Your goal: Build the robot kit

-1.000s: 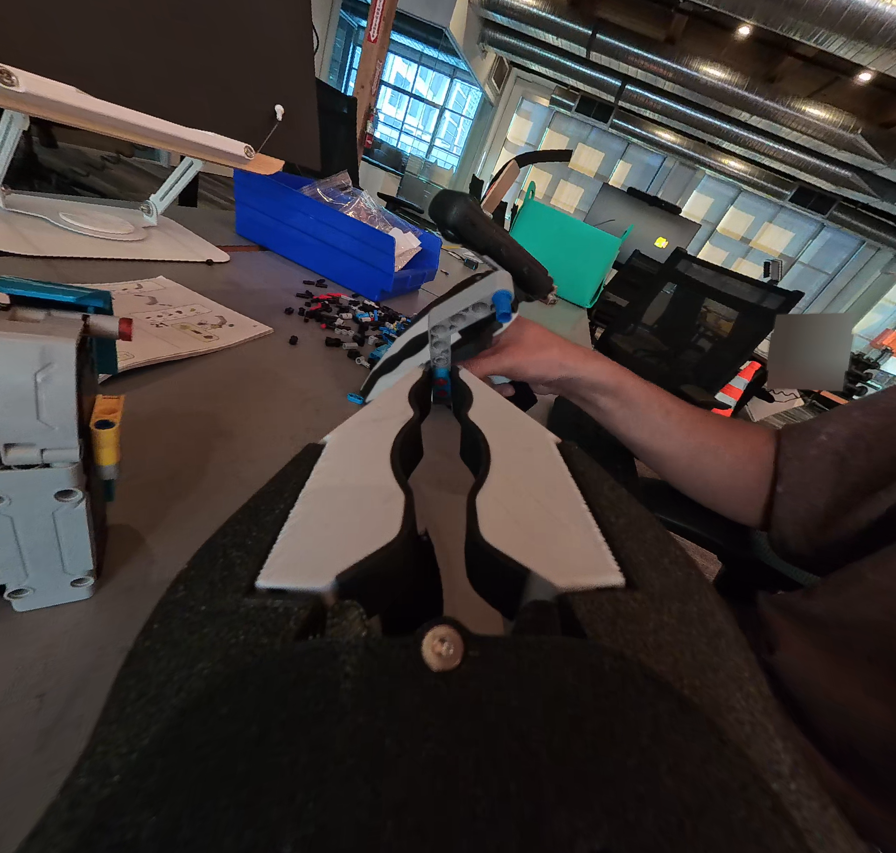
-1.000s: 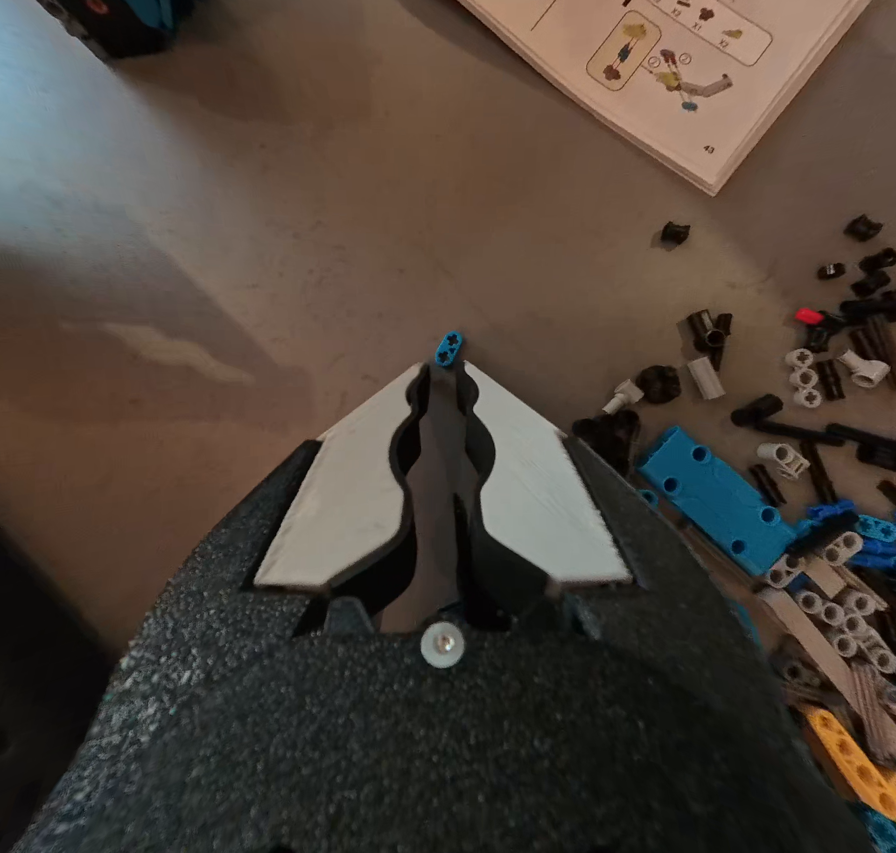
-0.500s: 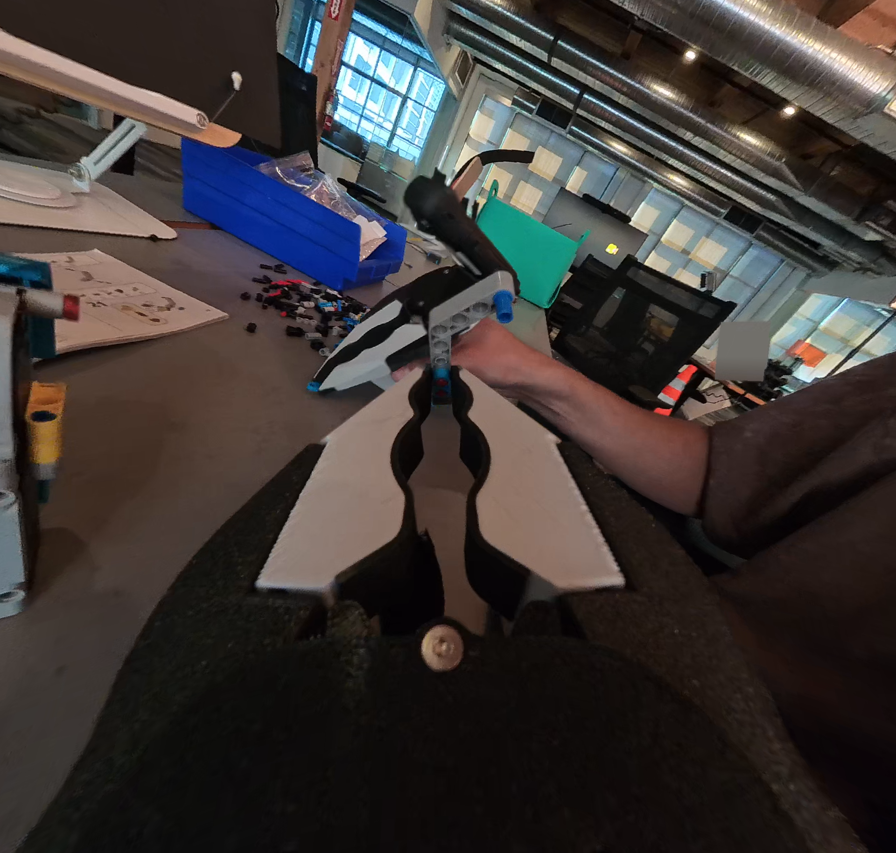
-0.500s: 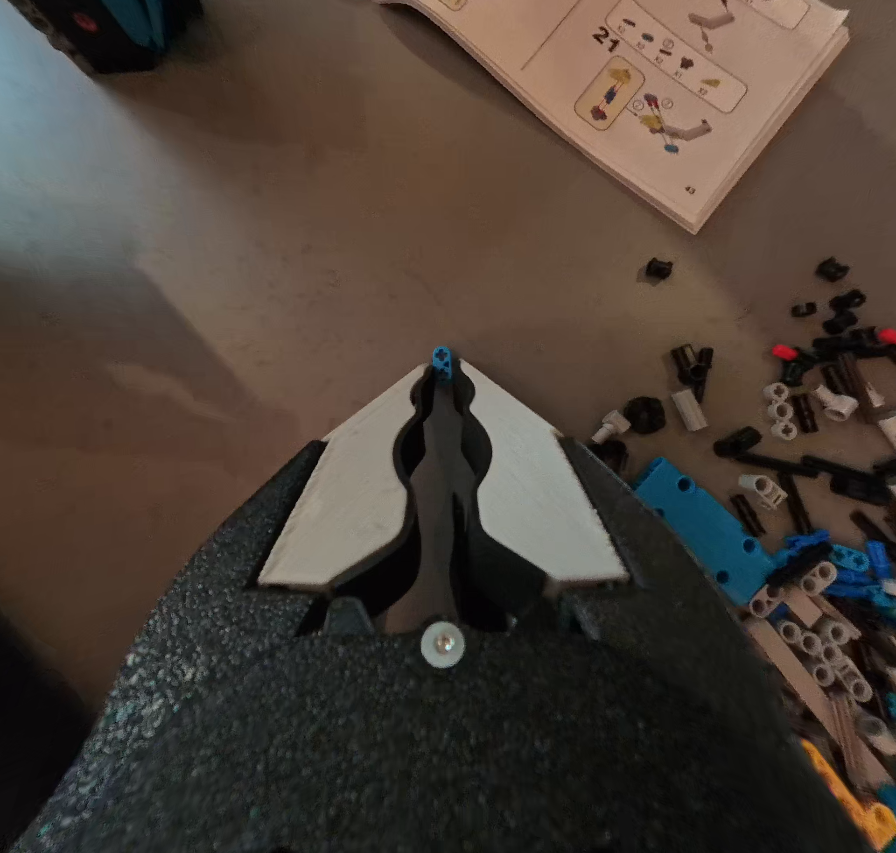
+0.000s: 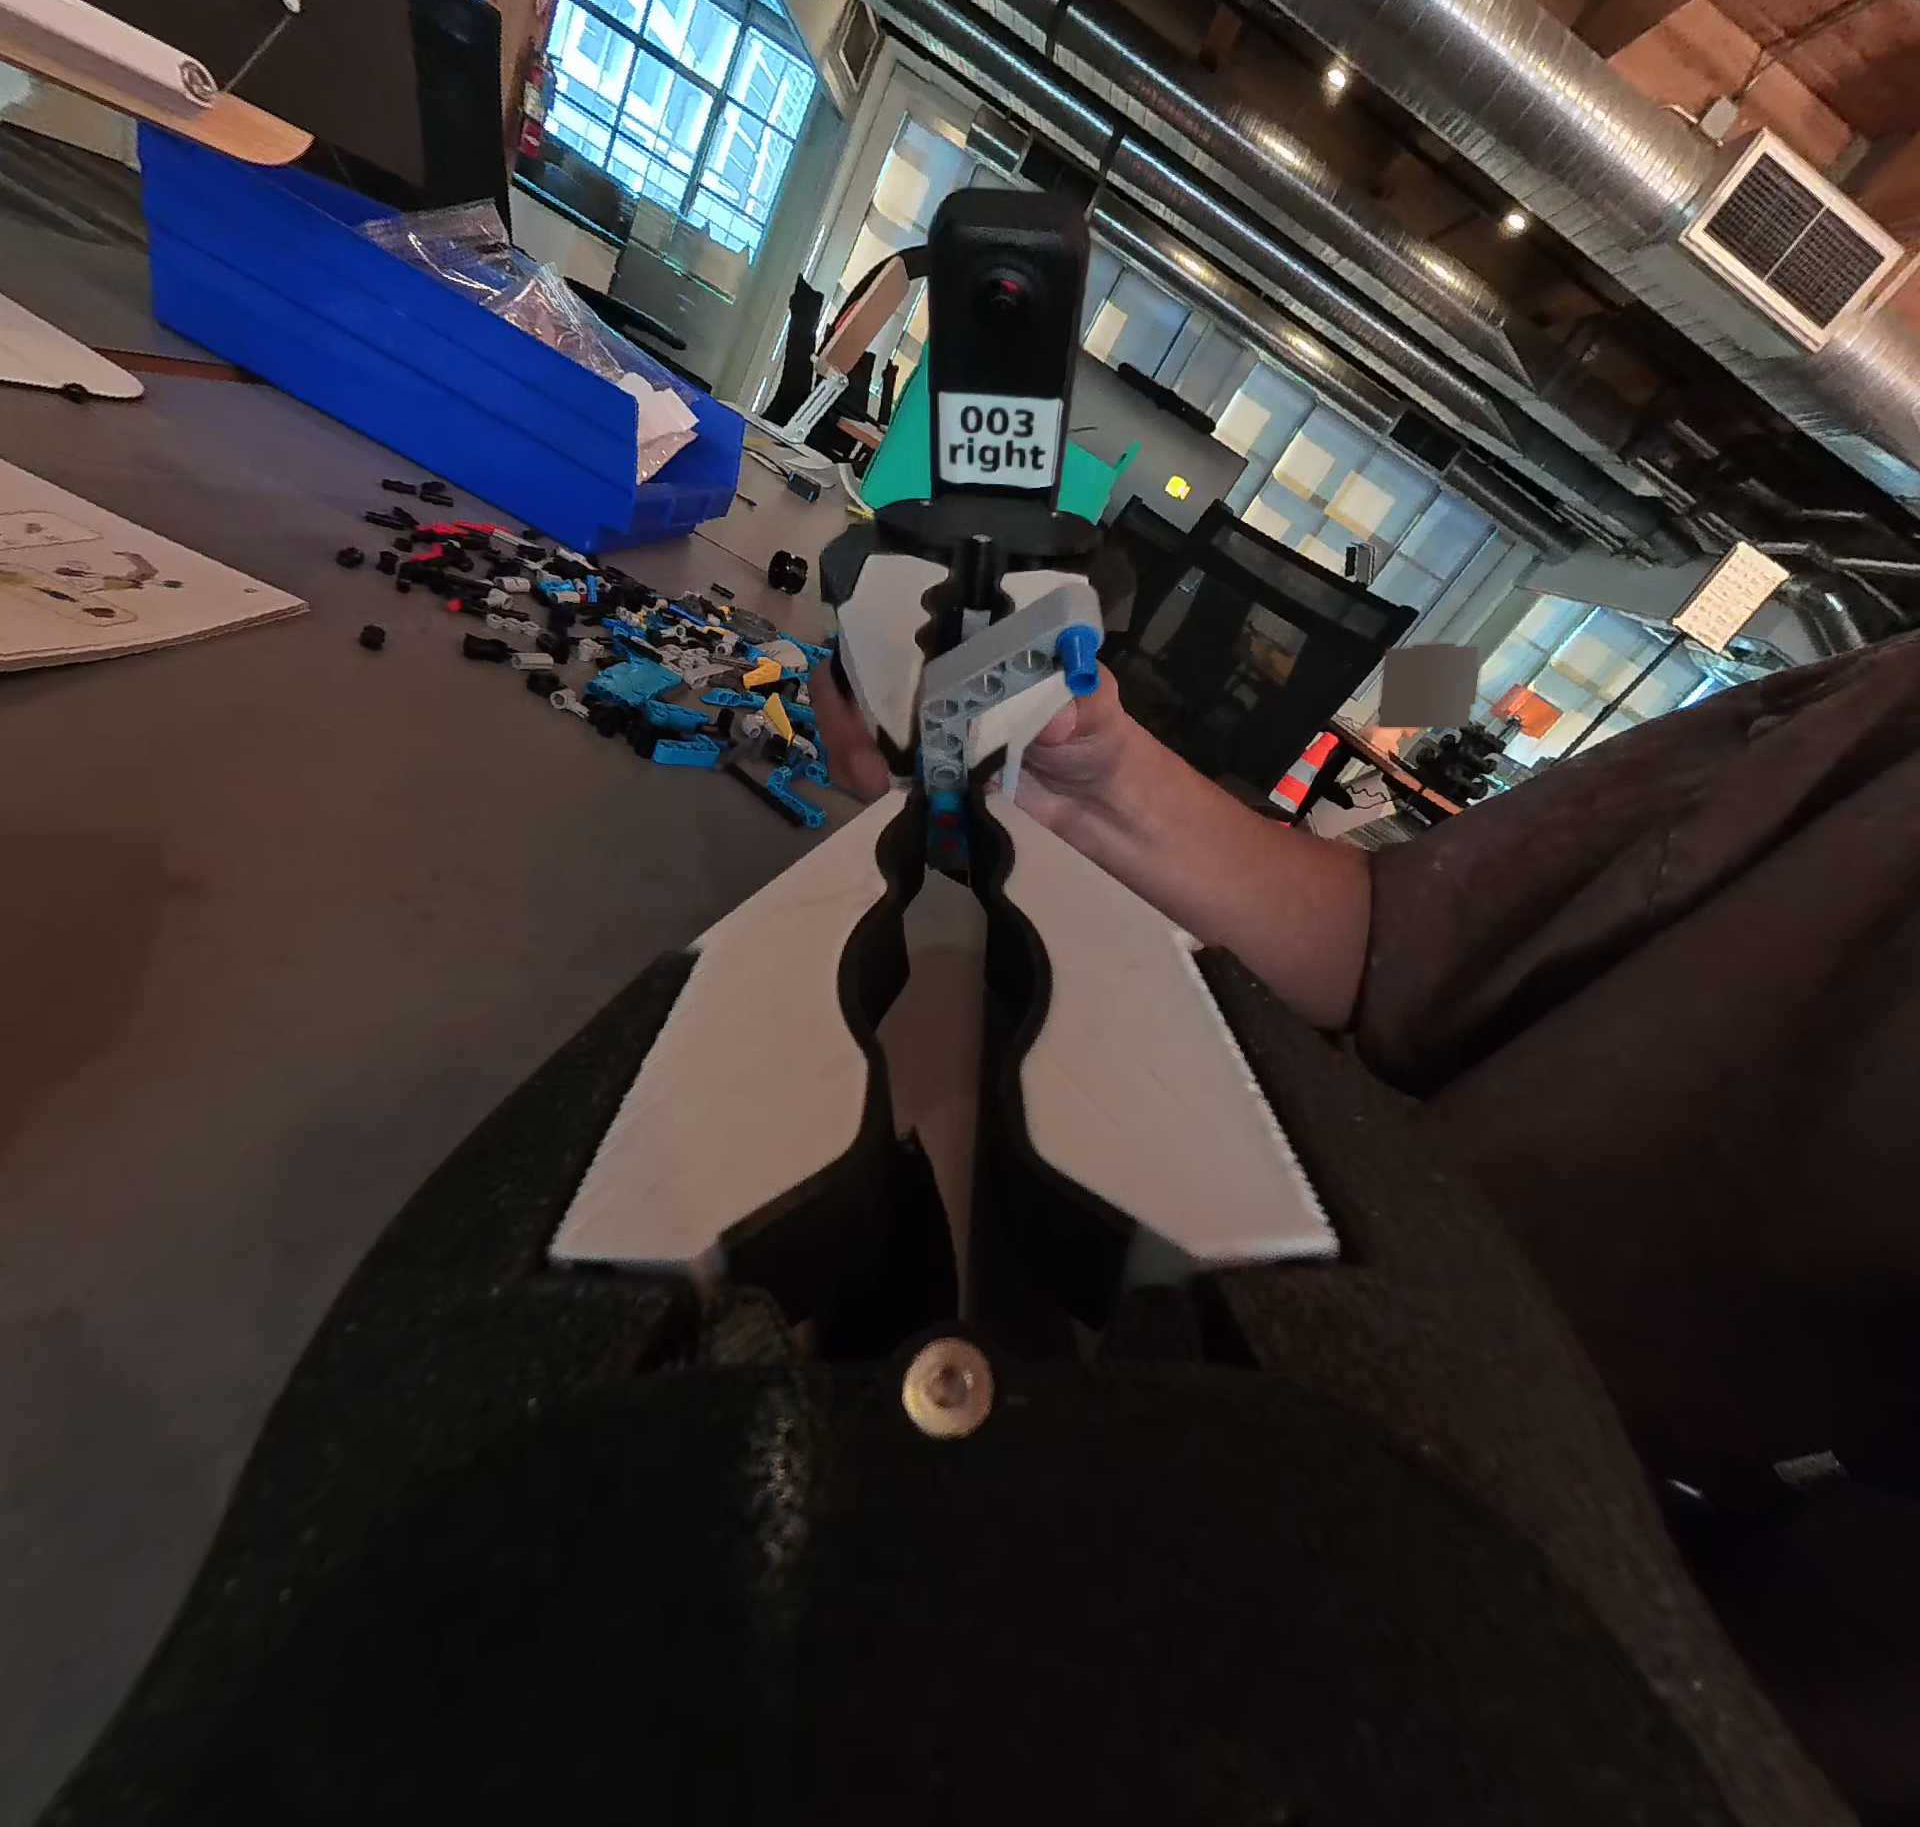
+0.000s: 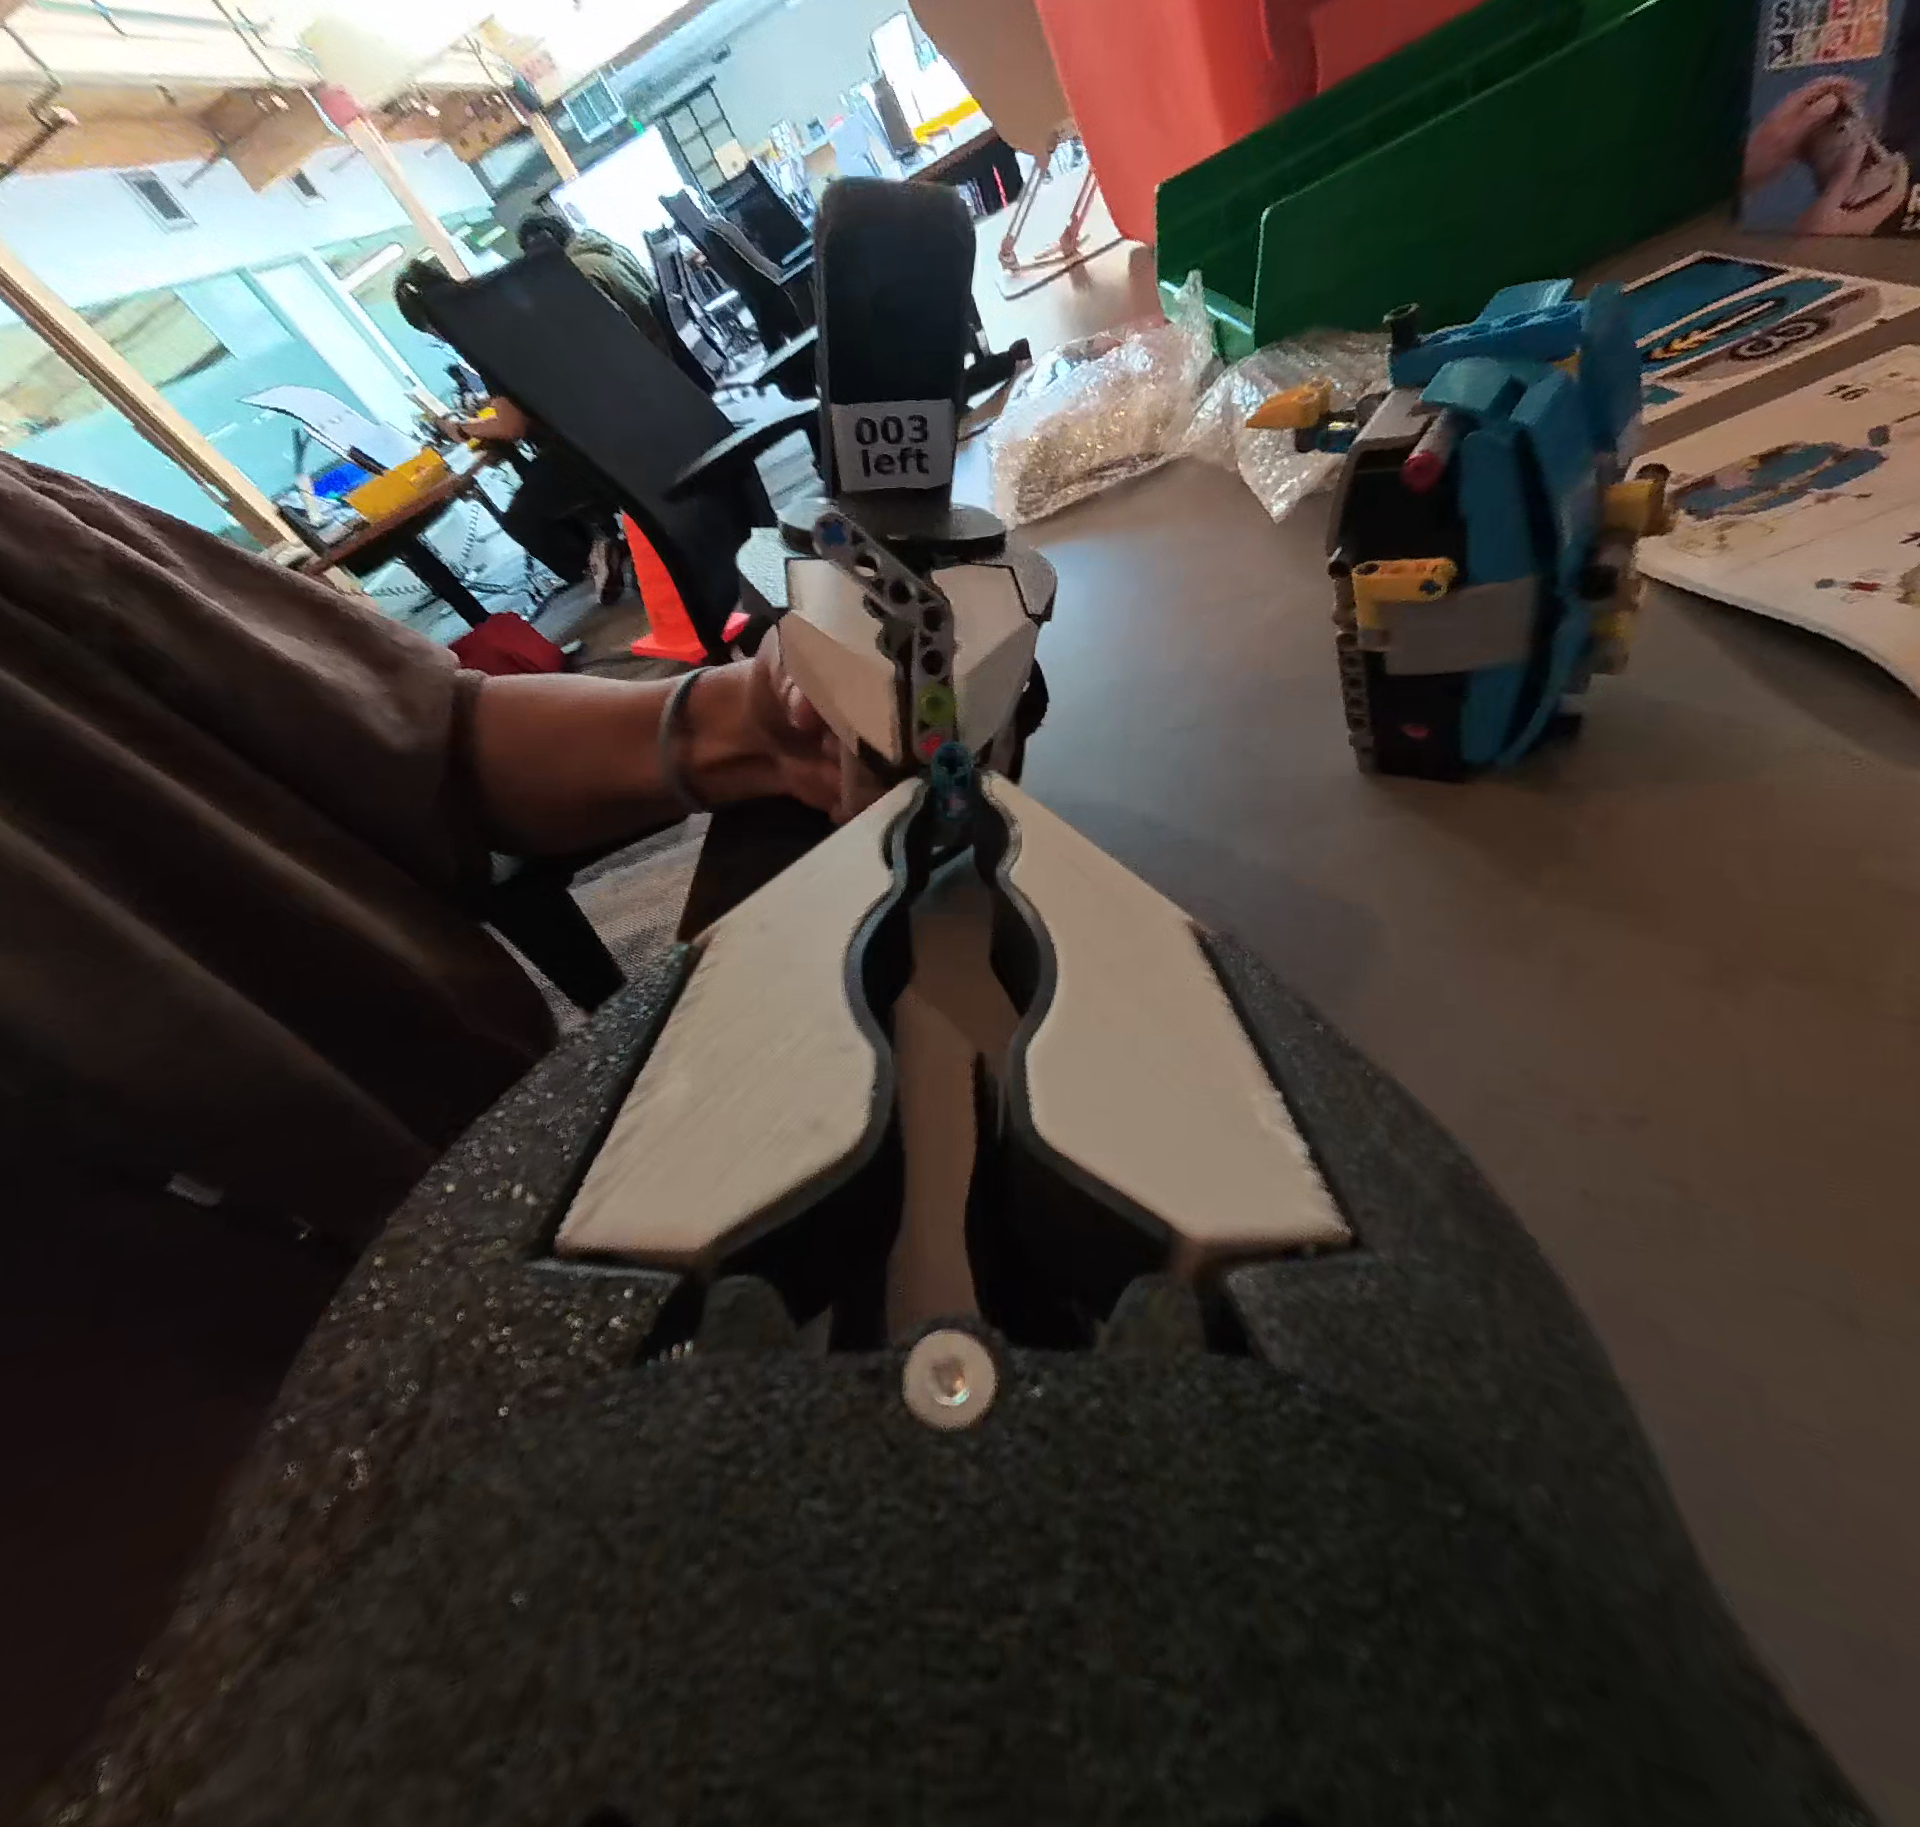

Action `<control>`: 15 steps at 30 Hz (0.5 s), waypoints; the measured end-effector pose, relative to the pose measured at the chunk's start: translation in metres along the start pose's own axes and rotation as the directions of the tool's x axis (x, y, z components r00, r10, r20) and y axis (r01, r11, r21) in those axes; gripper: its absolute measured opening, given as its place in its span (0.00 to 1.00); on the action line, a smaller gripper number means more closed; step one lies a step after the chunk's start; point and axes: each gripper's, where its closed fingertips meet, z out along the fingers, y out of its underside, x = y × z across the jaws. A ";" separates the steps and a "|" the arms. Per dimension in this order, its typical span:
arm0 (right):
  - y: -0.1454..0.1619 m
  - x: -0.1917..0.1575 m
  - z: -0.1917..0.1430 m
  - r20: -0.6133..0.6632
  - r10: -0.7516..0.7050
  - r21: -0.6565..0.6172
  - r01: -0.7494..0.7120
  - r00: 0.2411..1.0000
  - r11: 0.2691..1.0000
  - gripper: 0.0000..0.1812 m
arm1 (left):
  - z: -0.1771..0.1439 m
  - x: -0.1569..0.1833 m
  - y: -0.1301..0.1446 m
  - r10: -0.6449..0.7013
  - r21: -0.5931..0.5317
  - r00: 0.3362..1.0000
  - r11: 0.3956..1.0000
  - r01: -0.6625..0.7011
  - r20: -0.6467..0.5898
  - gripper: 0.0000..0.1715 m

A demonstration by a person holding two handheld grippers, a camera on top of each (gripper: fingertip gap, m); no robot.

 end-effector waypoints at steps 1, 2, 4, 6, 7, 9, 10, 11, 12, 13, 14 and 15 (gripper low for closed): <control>0.001 -0.001 0.000 0.014 0.011 -0.004 -0.011 1.000 1.000 0.04 | 0.000 0.000 0.000 0.000 -0.003 1.000 1.000 0.000 0.000 0.03; 0.003 0.002 -0.001 0.000 0.012 -0.014 -0.012 1.000 1.000 0.04 | 0.001 0.000 0.002 0.004 -0.010 1.000 1.000 -0.004 -0.003 0.04; 0.004 0.002 -0.001 0.002 0.004 -0.023 -0.004 1.000 1.000 0.04 | 0.002 0.002 0.003 0.014 -0.020 1.000 1.000 -0.014 -0.008 0.03; 0.004 -0.001 -0.002 0.022 0.010 -0.022 -0.009 1.000 1.000 0.04 | 0.002 0.002 0.004 0.014 -0.022 1.000 1.000 -0.014 -0.007 0.03; 0.004 -0.001 -0.002 0.028 0.013 -0.023 -0.012 1.000 1.000 0.04 | 0.002 0.002 0.003 0.015 -0.020 1.000 1.000 -0.015 -0.008 0.03; 0.004 -0.001 -0.001 0.040 0.028 -0.025 -0.027 0.999 0.999 0.04 | 0.002 0.002 0.003 0.017 -0.019 1.000 1.000 -0.017 -0.009 0.03; 0.003 -0.002 -0.002 0.048 0.034 -0.020 -0.034 0.998 0.999 0.04 | 0.002 0.002 0.003 0.014 -0.017 1.000 1.000 -0.015 -0.011 0.03; 0.003 -0.002 -0.002 0.057 0.045 -0.013 -0.045 0.997 0.999 0.04 | 0.002 0.003 0.002 0.013 -0.011 1.000 1.000 -0.013 -0.014 0.03; 0.001 -0.004 -0.002 0.078 0.063 0.005 -0.064 0.995 0.998 0.04 | 0.001 0.004 0.000 0.010 0.000 1.000 1.000 -0.010 -0.019 0.03; -0.001 -0.005 -0.002 0.105 0.085 0.022 -0.088 0.991 0.996 0.04 | 0.000 0.003 -0.001 0.006 0.007 1.000 1.000 -0.006 -0.020 0.03; -0.001 -0.007 -0.001 0.124 0.101 0.026 -0.105 0.987 0.994 0.04 | 0.000 0.003 -0.001 0.004 0.004 1.000 1.000 -0.004 -0.016 0.03; 0.000 -0.007 0.000 0.131 0.105 0.027 -0.110 0.986 0.994 0.04 | 0.000 0.003 0.000 0.004 0.000 1.000 1.000 -0.004 -0.016 0.03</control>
